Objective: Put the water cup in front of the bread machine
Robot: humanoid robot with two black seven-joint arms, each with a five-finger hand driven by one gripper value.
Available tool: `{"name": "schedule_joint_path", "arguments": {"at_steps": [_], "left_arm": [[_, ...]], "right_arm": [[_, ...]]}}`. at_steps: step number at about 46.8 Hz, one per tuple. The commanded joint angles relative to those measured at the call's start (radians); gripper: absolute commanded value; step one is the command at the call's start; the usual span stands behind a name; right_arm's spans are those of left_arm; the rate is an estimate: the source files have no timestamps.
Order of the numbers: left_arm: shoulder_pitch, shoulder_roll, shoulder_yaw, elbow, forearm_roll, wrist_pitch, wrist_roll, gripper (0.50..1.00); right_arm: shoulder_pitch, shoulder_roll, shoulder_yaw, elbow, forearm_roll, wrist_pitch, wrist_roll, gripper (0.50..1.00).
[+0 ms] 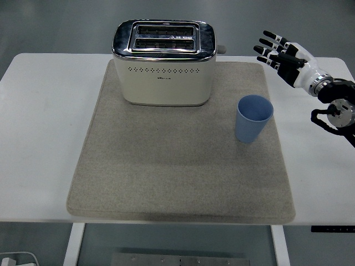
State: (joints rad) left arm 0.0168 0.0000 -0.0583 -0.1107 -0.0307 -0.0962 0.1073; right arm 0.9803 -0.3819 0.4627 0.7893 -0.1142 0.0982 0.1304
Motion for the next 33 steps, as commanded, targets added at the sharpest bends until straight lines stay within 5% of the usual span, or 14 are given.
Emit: {"name": "schedule_joint_path", "arguments": {"at_steps": [1, 20, 33], "left_arm": [[0.000, 0.000, 0.000, -0.009, -0.002, 0.000, 0.000, 1.000], [-0.006, 0.000, 0.005, -0.004, -0.005, 0.010, 0.000, 1.000], [-0.006, 0.000, 0.003, -0.006, -0.005, 0.010, 0.000, 1.000]], "right_arm": [[0.000, 0.000, -0.004, 0.001, -0.002, -0.003, 0.000, 0.924], [-0.005, -0.018, 0.001, 0.028, 0.001, 0.008, 0.000, 0.924], [-0.020, -0.097, 0.001, 0.097, -0.001, 0.083, 0.006, 0.923]]}}
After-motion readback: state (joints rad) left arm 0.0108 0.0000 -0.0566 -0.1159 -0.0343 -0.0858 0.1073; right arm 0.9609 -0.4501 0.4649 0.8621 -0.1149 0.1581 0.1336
